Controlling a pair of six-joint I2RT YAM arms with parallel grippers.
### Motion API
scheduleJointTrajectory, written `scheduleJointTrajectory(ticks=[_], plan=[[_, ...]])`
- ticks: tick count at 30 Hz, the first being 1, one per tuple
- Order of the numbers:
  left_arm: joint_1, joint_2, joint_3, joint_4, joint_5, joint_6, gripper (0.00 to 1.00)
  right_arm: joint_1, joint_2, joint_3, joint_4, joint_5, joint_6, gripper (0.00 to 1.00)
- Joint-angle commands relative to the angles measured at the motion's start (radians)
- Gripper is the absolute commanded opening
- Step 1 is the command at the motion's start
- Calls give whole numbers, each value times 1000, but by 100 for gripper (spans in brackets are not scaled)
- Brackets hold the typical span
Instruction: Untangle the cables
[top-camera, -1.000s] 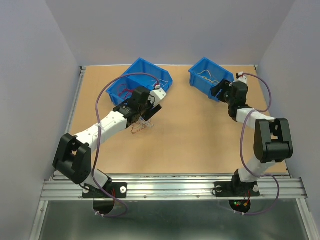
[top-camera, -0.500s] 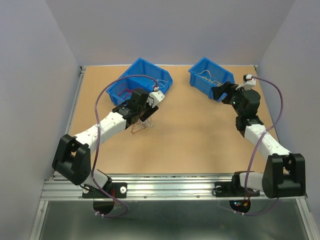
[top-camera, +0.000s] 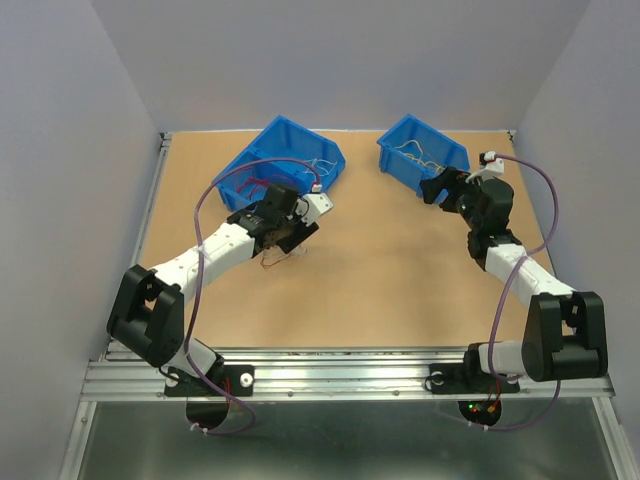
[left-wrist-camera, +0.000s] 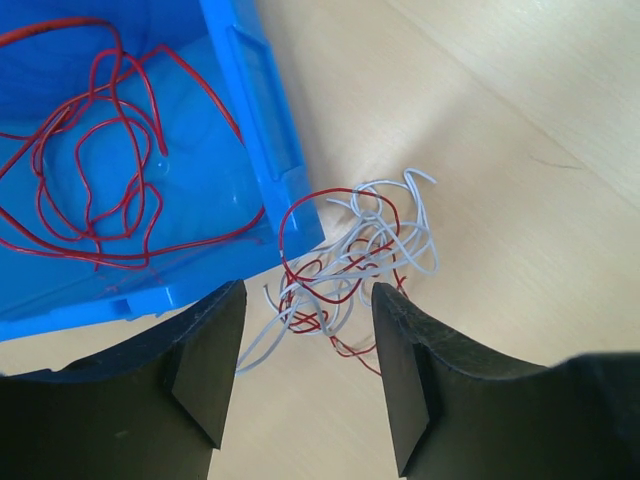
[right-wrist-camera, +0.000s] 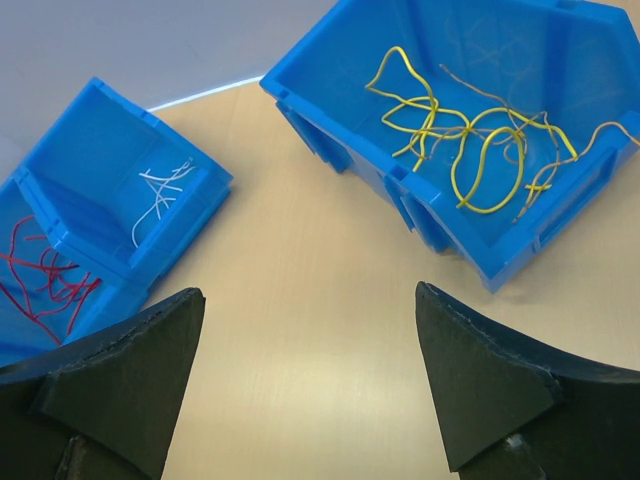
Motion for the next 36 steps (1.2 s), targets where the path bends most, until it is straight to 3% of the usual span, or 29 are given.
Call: scheduleJointTrajectory(ticks=[1,4,10,13,15,16,17,19,23,26,31,36], plan=[[1,-19,14,-19,29,8,59,6,-12,-11,27,-7,-15,91],[3,-15,16,-19,15,4,50,6,-15,-13,28,-4,-13,91],[4,-5,8,-28,-14,0,44,6,-20,-16,28,-2,-13,91],[3,14,10,-39,-14,-3,35,4,-26,-19,30,-1,-13,91],[3,24,16,-45,-13,-3,20,6,-32,-20,30,-1,-12,91],[3,22,17,-43,-13,-5,6,4,-32,-22,30,-4,-12,91],[3,16,17,-42,-13,-5,1,4,-34,-22,30,-13,-13,91],[3,2,20,-35,7,-2,0,6,-35,-22,36,-68,-30,91],[-2,-56,51,-22,94,14,0,39,-37,-49,203,-429,-33,89],[-23,-93,88,-25,136,17,0,102,-28,-33,223,-555,-97,87],[-60,-131,172,-26,262,27,0,217,50,10,214,-692,-199,86],[-127,-108,325,-28,354,34,0,276,116,46,215,-691,-268,86]])
